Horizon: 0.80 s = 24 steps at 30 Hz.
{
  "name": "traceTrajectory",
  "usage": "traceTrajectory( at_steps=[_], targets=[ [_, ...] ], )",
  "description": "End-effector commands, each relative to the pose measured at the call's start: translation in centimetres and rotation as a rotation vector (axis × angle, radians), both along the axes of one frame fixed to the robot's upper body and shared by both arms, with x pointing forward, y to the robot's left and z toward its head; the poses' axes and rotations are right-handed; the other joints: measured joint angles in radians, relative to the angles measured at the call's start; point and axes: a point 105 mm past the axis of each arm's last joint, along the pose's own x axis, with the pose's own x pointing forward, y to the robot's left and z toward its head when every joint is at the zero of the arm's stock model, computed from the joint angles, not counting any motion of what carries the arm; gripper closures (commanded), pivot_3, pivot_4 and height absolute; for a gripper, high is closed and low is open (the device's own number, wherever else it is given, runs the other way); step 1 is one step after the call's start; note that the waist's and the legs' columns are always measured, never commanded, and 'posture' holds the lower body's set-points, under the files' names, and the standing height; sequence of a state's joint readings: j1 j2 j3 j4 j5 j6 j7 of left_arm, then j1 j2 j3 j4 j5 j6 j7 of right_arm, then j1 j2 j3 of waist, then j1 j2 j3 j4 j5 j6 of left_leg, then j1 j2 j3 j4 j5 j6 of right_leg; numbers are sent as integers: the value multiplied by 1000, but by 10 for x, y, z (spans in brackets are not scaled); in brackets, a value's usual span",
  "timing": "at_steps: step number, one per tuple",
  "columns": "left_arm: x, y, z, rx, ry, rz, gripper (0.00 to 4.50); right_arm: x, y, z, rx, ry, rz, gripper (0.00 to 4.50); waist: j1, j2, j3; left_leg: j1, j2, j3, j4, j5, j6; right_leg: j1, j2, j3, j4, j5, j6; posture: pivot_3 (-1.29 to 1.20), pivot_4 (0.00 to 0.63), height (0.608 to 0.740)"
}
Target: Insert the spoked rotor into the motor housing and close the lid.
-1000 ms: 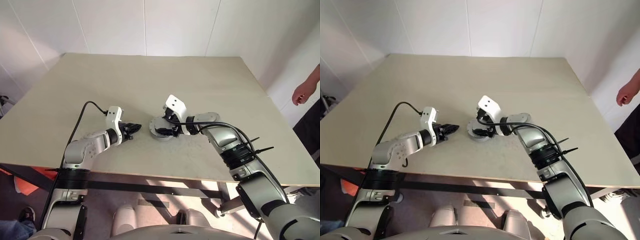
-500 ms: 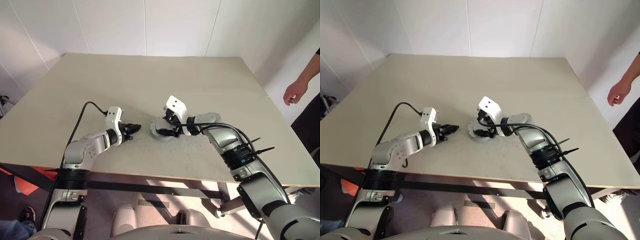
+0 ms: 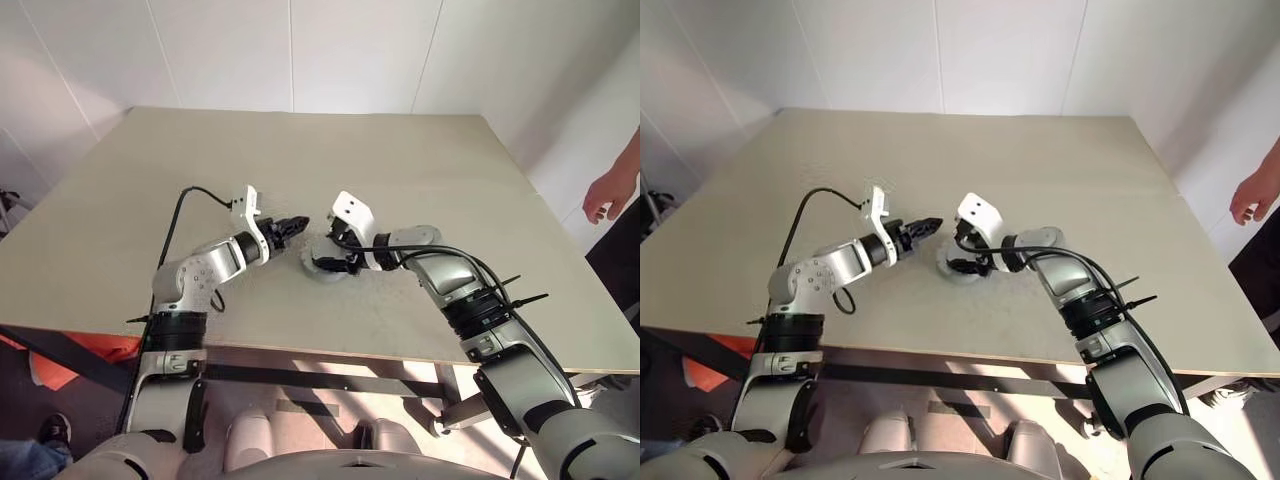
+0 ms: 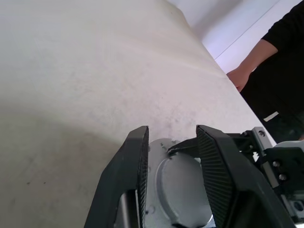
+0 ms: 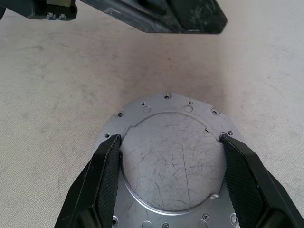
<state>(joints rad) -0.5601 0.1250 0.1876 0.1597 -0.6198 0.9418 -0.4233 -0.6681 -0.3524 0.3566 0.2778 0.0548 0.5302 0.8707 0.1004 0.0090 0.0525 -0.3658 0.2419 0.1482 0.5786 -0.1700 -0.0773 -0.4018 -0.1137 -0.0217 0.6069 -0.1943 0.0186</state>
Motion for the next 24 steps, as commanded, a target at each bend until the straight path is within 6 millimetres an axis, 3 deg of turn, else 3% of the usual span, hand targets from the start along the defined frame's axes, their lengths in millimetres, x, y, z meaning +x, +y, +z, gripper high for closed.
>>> traceTrajectory(
  at_steps=[1, 2, 3, 9, 15, 23, 24],
  targets=[
    [-4, -10, 1, -35, 20, -56, 4047, 0, -17, -20, -83, 40, -56, 1328, 0, 0, 0, 0, 0, 0, 0, 0, 0, 0, 0, 0, 0, 0, 0, 0, 0, 740],
    [-6, -12, 0, -40, 29, -68, 4449, 0, -17, -20, -82, 39, -57, 1328, 0, 0, 0, 0, 0, 0, 0, 0, 0, 0, 0, 0, 0, 0, 0, 0, 0, 740],
    [-8, -13, -2, -47, 43, -78, 4483, 0, -17, -20, -80, 38, -59, 1328, 0, 0, 0, 0, 0, 0, 0, 0, 0, 0, 0, 0, 0, 0, 0, 0, 0, 740],
    [-20, -15, -28, 1, 158, -117, 4483, 0, -16, -19, -71, 36, -68, 1328, 0, 0, 0, 0, 0, 0, 0, 0, 0, 0, 0, 0, 0, 0, 0, 0, 0, 740],
    [-16, -5, -52, 96, 248, -52, 4483, 3, -17, -17, -69, 30, -78, 1328, 1, 1, -2, 2, 0, 0, 0, 0, 0, 3, 0, 0, 0, 0, 0, 0, 0, 740],
    [-16, -4, -54, 102, 250, -46, 4483, 5, -17, -15, -61, 30, -88, 1328, 1, 0, -2, 8, -1, 0, -1, 0, 0, 8, -1, 0, -1, -5, 8, 0, 0, 740],
    [-17, -4, -54, 101, 250, -47, 4495, 6, -16, -13, -53, 30, -90, 978, 1, 0, -3, 8, -1, 0, -1, 0, 0, 8, -1, 0, -1, -5, 8, 0, 0, 740]
  ],
)
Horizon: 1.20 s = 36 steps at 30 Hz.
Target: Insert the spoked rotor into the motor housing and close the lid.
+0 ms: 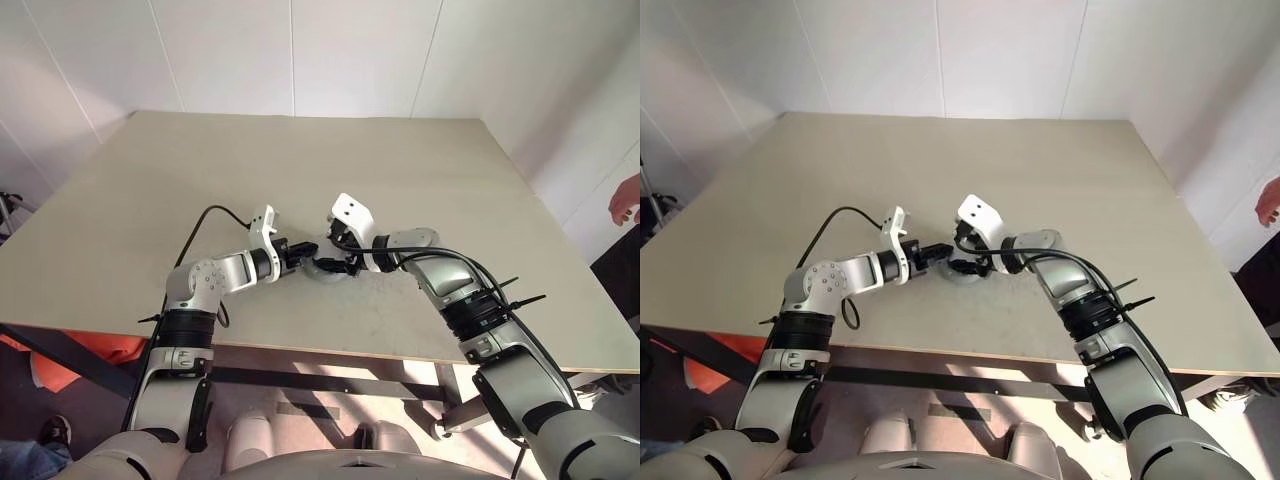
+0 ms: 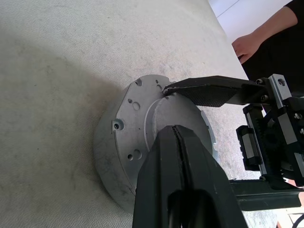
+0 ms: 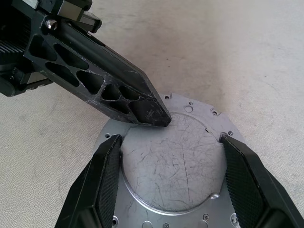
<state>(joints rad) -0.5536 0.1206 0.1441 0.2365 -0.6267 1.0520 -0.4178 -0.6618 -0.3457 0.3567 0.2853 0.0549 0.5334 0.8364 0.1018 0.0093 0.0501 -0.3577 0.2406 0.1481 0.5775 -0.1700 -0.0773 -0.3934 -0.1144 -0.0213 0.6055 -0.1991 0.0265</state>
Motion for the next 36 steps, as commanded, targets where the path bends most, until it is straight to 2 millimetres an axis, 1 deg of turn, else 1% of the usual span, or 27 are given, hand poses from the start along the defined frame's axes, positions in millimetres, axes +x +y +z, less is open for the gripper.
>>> traceTrajectory(
  at_steps=[1, 3, 4, 6, 10, 13, 15, 17, 20, 22, 24, 25, 28, 30, 32, 36],
  targets=[
    [-3, 10, -20, 78, 63, 32, 4500, 5, -15, -7, -46, 25, -59, 563, -1, 0, 0, 0, 0, 0, 0, 0, 0, 0, 0, 0, 0, 0, 0, 0, 0, 740],
    [-3, 9, -20, 78, 63, 31, 4500, 6, -16, -5, -44, 12, -60, 16, -3, -1, -1, 0, 0, 0, -1, 0, 0, 0, 0, 0, 0, 0, 0, 0, 0, 740],
    [-3, 9, -19, 77, 63, 30, 4500, 6, -16, -4, -46, 3, -59, 16, -4, -1, -1, 0, 0, 0, -1, 0, 0, 0, 0, 0, 0, 0, 0, 0, 0, 740],
    [-3, 8, -19, 78, 63, 28, 4500, 4, -15, 7, -26, -16, -35, 16, -3, -1, -1, 1, 0, 0, -2, 0, 0, 0, 0, 0, 0, 0, 0, 0, 0, 740],
    [-3, 8, -19, 79, 63, 26, 4500, -9, -13, 21, 48, 11, 37, 16, -3, -1, -1, 1, 0, 0, -2, 0, 0, -1, 0, 0, -1, 0, 0, 0, 0, 740],
    [-2, 9, -19, 79, 63, 28, 4500, -15, -20, 36, 118, 49, 50, 16, -5, -1, -1, 1, 0, 0, -3, 0, 0, -2, 1, 0, -1, 0, 0, 0, 0, 740],
    [-1, 8, -19, 78, 62, 28, 4500, -15, -25, 42, 148, 70, 35, 16, -5, -1, -1, 0, 0, 0, -4, 0, 0, -3, 1, 0, -1, 0, 0, 0, 0, 740],
    [-1, 8, -19, 78, 61, 27, 4500, -8, -37, 47, 189, 116, -34, 16, -4, -1, -1, 0, 0, 0, -5, 0, 0, -3, 1, 0, -1, 0, 0, 0, 0, 740],
    [1, 6, -18, 77, 58, 24, 4500, 5, -56, 45, 226, 196, -167, 16, -4, -1, -1, 0, 0, 0, -5, 0, 0, -3, 1, 0, -1, 0, 0, 0, 0, 740],
    [1, 6, -18, 76, 55, 23, 4500, 8, -66, 40, 233, 250, -224, 16, -4, -1, -1, 0, 0, 0, -5, 0, -1, -3, 1, 0, -1, 0, 0, 0, 0, 740],
    [2, 6, -17, 77, 53, 26, 4500, 7, -71, 35, 254, 313, -245, 16, -4, -1, -1, 0, 0, 0, -5, 0, -1, -3, 1, 0, -1, 0, 0, 0, 0, 740],
    [3, 7, -18, 78, 52, 29, 4500, 4, -72, 34, 291, 371, -251, 16, -4, -1, -1, 0, 0, 0, -5, 0, -1, -3, 1, 0, -1, 0, 0, 0, 0, 740],
    [5, 10, -19, 83, 52, 40, 4500, 1, -82, 16, 347, 539, -330, 16, -5, -1, -1, -1, 0, 0, -5, 0, -1, -4, 1, 0, -1, 0, 0, 0, 0, 740],
    [6, 12, -19, 85, 50, 47, 4500, -3, -82, 11, 372, 611, -342, 16, -3, 0, -1, -3, 0, 0, -5, 1, -1, -6, 1, -1, -1, 2, -3, 0, 0, 740],
    [7, 15, -18, 85, 47, 57, 4500, -7, -76, 13, 398, 651, -326, 16, -3, 0, -1, -6, 0, 1, -5, 0, -1, -8, 1, 0, -1, 3, -6, 0, 0, 740],
    [8, 18, -17, 84, 44, 67, 4500, -7, -63, 20, 439, 679, -317, 16, -3, 0, -1, -7, 0, 0, -7, 2, -3, -10, 1, -1, -2, 2, -7, 0, 0, 740]
  ],
)
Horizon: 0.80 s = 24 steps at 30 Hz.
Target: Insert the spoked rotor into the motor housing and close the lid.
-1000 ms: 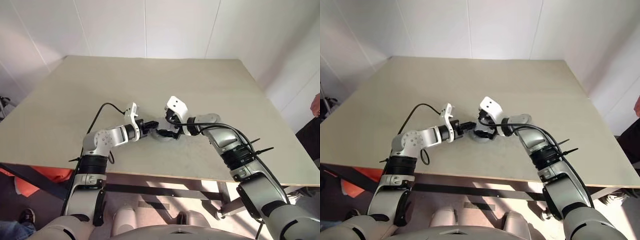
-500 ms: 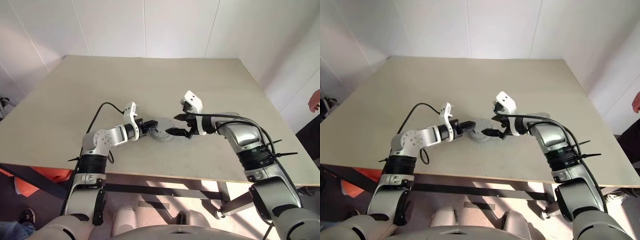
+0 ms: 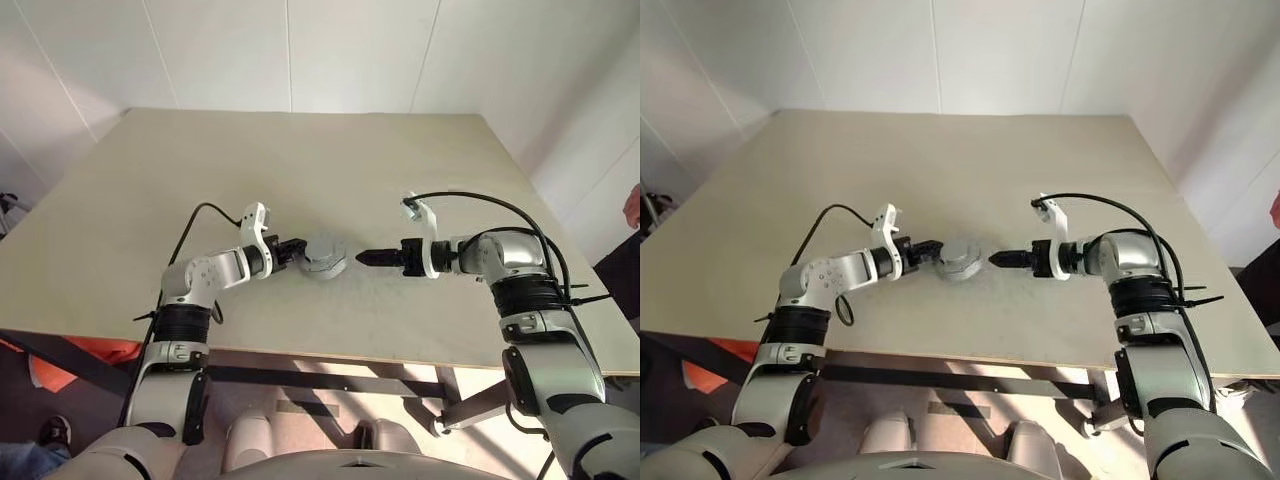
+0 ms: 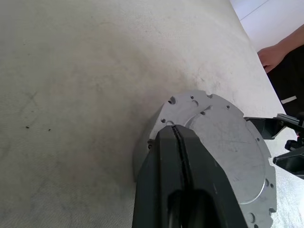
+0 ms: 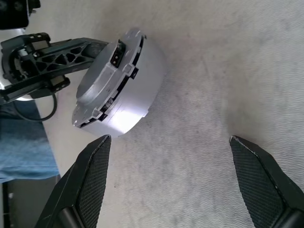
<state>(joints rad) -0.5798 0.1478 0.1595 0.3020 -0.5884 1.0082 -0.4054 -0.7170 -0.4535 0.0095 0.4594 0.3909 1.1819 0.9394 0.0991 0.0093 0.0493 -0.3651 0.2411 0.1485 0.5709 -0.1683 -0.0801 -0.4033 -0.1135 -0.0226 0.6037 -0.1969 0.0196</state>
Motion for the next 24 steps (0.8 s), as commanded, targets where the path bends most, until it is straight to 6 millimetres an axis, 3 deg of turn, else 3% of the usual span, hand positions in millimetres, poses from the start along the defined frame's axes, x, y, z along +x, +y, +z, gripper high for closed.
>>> traceTrajectory(
  at_steps=[1, 14, 24],
  targets=[
    [-3, 2, -12, 31, 43, 4, 4500, 4, 17, 20, 57, -33, 25, 16, 0, 0, 0, 0, 0, 0, 0, 0, 0, 0, 0, 0, 0, 0, 0, 0, 0, 740],
    [1, 4, -5, 27, 18, 6, 4500, 6, 33, 50, 191, -28, -3, 16, 6, 0, 0, 0, 0, 0, 0, 1, -1, -1, 0, 0, 0, 0, 0, 0, 0, 740],
    [1, 2, -3, 23, 6, -4, 4500, 3, 36, 39, 150, -25, -25, 16, 10, 0, 2, -2, 0, 0, -1, 1, -2, -3, 0, 0, 0, 0, 0, 0, 0, 740]
  ],
)
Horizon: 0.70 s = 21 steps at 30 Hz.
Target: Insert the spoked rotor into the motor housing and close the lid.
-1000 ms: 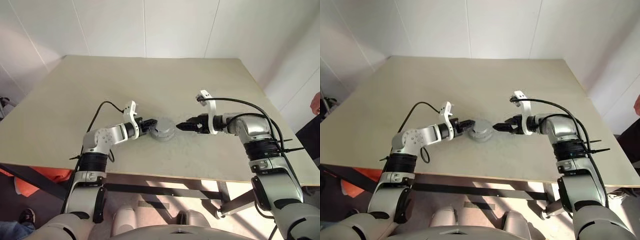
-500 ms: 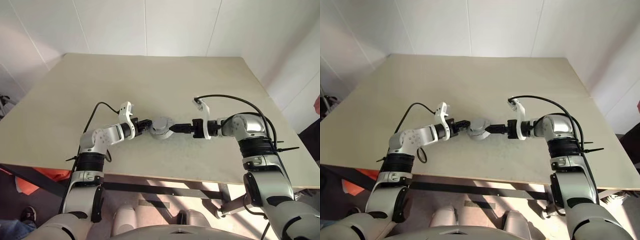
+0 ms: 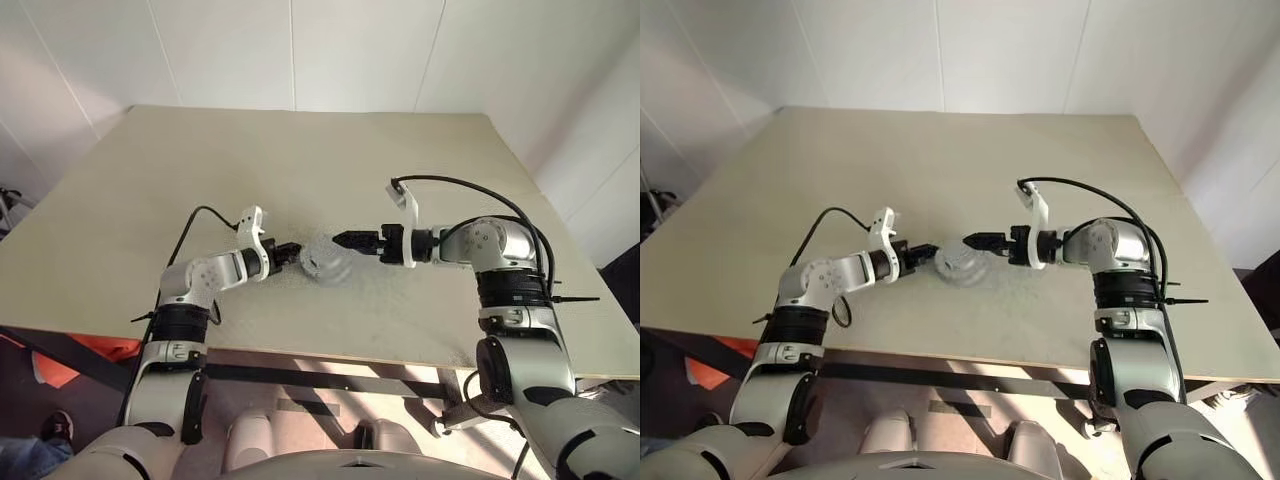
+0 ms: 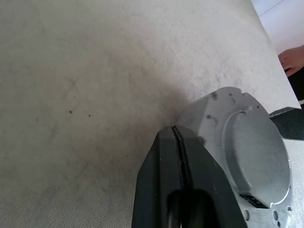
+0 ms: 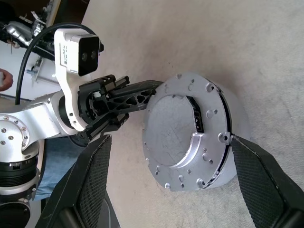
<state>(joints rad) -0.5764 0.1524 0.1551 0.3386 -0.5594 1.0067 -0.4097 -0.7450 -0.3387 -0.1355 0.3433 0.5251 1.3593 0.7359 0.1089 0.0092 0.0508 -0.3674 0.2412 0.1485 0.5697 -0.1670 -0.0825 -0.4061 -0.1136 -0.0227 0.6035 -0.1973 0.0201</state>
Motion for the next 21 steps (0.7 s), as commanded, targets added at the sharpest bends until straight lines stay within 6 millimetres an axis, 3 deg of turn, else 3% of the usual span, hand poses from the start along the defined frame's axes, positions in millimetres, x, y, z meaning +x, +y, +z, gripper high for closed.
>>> traceTrajectory(
  at_steps=[1, 10, 21],
  targets=[
    [2, -2, 8, -6, -32, -13, 4500, 2, 5, 12, 24, -51, 10, 16, 0, 0, 1, -1, 0, 0, 0, 0, 0, -1, 0, 0, 0, 0, 0, 0, 0, 740],
    [6, 5, 16, -25, -76, 13, 4500, 4, 4, 12, 15, -68, 5, 16, 0, 0, 1, -1, 0, 0, 0, 0, 0, -1, 0, 0, 0, 0, 0, 0, 0, 740],
    [9, 44, 29, -64, -130, 117, 4500, 1, -11, 2, -40, -57, -13, 16, -2, 1, 1, -1, 0, 0, 0, 0, -1, -1, 0, 0, 0, 0, 0, 0, 0, 740]
  ],
)
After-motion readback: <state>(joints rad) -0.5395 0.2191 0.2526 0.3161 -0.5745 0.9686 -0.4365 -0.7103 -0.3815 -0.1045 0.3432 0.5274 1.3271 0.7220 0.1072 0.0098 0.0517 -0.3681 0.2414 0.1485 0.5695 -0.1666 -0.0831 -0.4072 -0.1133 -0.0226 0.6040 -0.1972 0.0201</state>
